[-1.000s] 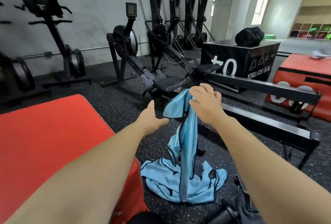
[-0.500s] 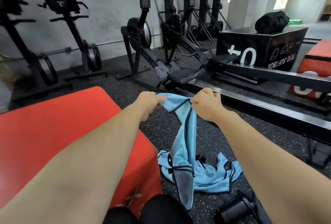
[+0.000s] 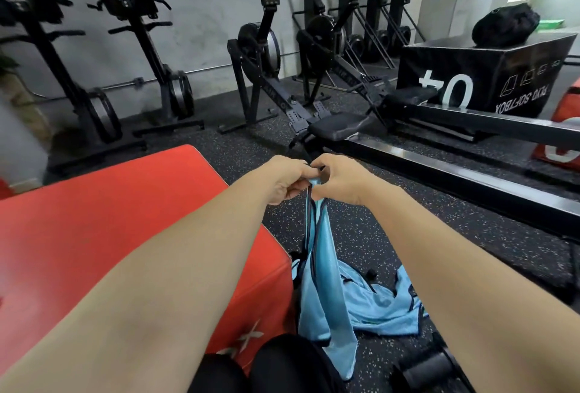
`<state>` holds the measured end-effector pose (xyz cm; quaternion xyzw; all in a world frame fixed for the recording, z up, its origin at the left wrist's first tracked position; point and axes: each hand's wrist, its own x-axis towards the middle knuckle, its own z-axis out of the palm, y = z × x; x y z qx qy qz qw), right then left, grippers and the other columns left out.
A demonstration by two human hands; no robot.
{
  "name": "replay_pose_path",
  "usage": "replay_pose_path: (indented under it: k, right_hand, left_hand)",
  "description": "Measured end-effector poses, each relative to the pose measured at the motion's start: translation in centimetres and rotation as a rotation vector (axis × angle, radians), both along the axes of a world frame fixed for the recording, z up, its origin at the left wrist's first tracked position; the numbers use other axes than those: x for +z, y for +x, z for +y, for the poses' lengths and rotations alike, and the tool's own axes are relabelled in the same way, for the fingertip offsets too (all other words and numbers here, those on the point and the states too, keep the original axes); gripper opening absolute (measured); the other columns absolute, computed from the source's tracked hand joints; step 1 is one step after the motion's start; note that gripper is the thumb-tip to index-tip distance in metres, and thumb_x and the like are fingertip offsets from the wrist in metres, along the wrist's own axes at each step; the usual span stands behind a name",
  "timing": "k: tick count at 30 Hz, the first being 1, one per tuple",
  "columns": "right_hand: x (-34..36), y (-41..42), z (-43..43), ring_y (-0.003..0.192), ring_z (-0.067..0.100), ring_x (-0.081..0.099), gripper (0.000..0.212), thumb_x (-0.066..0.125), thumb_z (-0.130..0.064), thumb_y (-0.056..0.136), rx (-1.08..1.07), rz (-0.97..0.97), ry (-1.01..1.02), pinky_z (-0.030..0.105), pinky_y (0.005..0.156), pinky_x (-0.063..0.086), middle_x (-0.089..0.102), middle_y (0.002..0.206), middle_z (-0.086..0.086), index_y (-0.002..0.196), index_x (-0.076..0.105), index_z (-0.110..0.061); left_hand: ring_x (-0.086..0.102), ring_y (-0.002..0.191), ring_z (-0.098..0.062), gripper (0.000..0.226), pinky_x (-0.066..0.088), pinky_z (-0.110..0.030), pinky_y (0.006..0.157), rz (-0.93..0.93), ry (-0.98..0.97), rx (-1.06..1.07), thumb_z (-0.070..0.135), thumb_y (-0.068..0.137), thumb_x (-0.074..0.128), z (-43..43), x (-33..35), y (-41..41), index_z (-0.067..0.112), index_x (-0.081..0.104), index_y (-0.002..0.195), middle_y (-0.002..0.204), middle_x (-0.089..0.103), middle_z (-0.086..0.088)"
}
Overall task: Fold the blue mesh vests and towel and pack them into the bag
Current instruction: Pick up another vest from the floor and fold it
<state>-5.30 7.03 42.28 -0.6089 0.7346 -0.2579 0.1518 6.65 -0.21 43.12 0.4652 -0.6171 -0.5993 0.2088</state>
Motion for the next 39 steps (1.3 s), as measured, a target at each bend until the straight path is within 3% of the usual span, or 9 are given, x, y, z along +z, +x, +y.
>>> replay_pose_path:
  k: [4, 9, 14, 17, 23, 26, 31, 35, 39]
  right_hand:
    - [0.0, 0.3, -0.2, 0.086, 0.018, 0.059, 0.044, 0.072, -0.018, 0.068, 0.047, -0.137, -0.015, 0.035, 0.079, 0.052, 0.061, 0.09, -0.004, 0.111, 0.062, -0.019]
    - [0.8, 0.0, 0.2, 0.076, 0.014, 0.055, 0.057, 0.07, -0.034, 0.063, 0.031, -0.313, -0.088, 0.028, 0.07, 0.043, 0.059, 0.081, -0.002, 0.114, 0.06, -0.011]
    - [1.0, -0.2, 1.0, 0.075, 0.012, 0.051, 0.068, 0.077, -0.065, 0.062, -0.105, 0.018, -0.033, 0.034, 0.064, 0.039, 0.054, 0.085, -0.006, 0.101, 0.046, -0.018]
    - [1.1, 0.1, 1.0, 0.079, 0.021, 0.058, 0.057, 0.075, -0.063, 0.069, -0.167, 0.167, -0.046, 0.032, 0.062, 0.041, 0.06, 0.085, 0.0, 0.087, 0.052, -0.014]
    - [0.9, -0.6, 0.5, 0.062, 0.018, 0.067, 0.048, 0.073, -0.054, 0.074, -0.135, 0.1, -0.035, 0.032, 0.062, 0.05, 0.064, 0.059, -0.001, 0.053, 0.05, -0.018]
    - [0.8, -1.1, 0.6, 0.049, 0.009, 0.054, 0.04, 0.073, -0.045, 0.081, -0.105, 0.071, -0.044, 0.025, 0.05, 0.038, 0.059, 0.059, -0.003, 0.056, 0.056, -0.019]
    - [0.8, -1.5, 0.2, 0.057, 0.014, 0.068, 0.028, 0.07, -0.039, 0.086, -0.087, 0.061, -0.028, 0.029, 0.057, 0.049, 0.07, 0.067, 0.003, 0.063, 0.063, -0.023]
    - [0.9, -2.1, 0.2, 0.062, 0.014, 0.07, 0.023, 0.066, -0.025, 0.086, -0.154, 0.041, -0.075, 0.032, 0.063, 0.054, 0.071, 0.069, 0.0, 0.063, 0.061, -0.026]
    - [-0.2, -1.7, 0.0, 0.065, 0.012, 0.072, 0.011, 0.062, -0.017, 0.085, -0.191, -0.17, -0.091, 0.039, 0.074, 0.058, 0.07, 0.071, -0.002, 0.077, 0.057, -0.023]
  left_hand:
    - [0.046, 0.052, -0.007, 0.028, 0.034, -0.024, 0.056, 0.008, -0.037, -0.09, 0.006, 0.082, 0.074, -0.3, -0.2, 0.5, 0.022, 0.052, 0.079, 0.06, 0.051, 0.003]
    - [0.055, 0.05, -0.004, 0.029, 0.037, -0.021, 0.054, 0.042, -0.036, -0.119, 0.0, 0.083, 0.067, -0.3, -0.2, 0.4, 0.018, 0.056, 0.103, 0.068, 0.064, 0.0]
    - [0.058, 0.06, -0.009, 0.039, 0.043, -0.021, 0.05, 0.086, -0.025, 0.048, 0.005, 0.083, 0.073, -0.1, 0.0, -0.5, 0.021, 0.048, 0.108, 0.076, 0.065, 0.0]
    - [0.06, 0.063, -0.01, 0.035, 0.043, -0.024, 0.056, 0.095, -0.01, 0.016, 0.006, 0.084, 0.072, 0.3, 0.1, -1.0, 0.023, 0.049, 0.104, 0.079, 0.067, 0.0]
    - [0.057, 0.062, -0.007, 0.017, 0.04, -0.022, 0.058, 0.103, -0.047, -0.013, 0.005, 0.091, 0.062, 0.4, 0.2, -1.2, 0.021, 0.062, 0.095, 0.079, 0.066, 0.002]
    - [0.059, 0.065, -0.009, 0.017, 0.04, -0.023, 0.059, 0.1, -0.082, -0.012, 0.006, 0.093, 0.059, 0.4, 0.0, -1.2, 0.021, 0.064, 0.09, 0.08, 0.067, 0.001]
    - [0.066, 0.071, -0.01, 0.025, 0.044, -0.019, 0.062, 0.12, -0.128, -0.052, -0.001, 0.089, 0.051, 0.7, 0.0, -1.0, 0.013, 0.071, 0.094, 0.085, 0.071, -0.006]
    - [0.054, 0.064, -0.01, 0.023, 0.043, -0.022, 0.061, -0.056, -0.485, -0.198, -0.002, 0.083, 0.058, 0.6, -0.2, -0.5, 0.007, 0.074, 0.096, 0.073, 0.064, -0.003]
    - [0.049, 0.063, -0.014, 0.011, 0.041, -0.028, 0.061, -0.326, -0.884, -0.157, 0.019, 0.081, 0.072, 0.0, -0.8, -1.1, 0.012, 0.064, 0.079, 0.067, 0.053, 0.005]
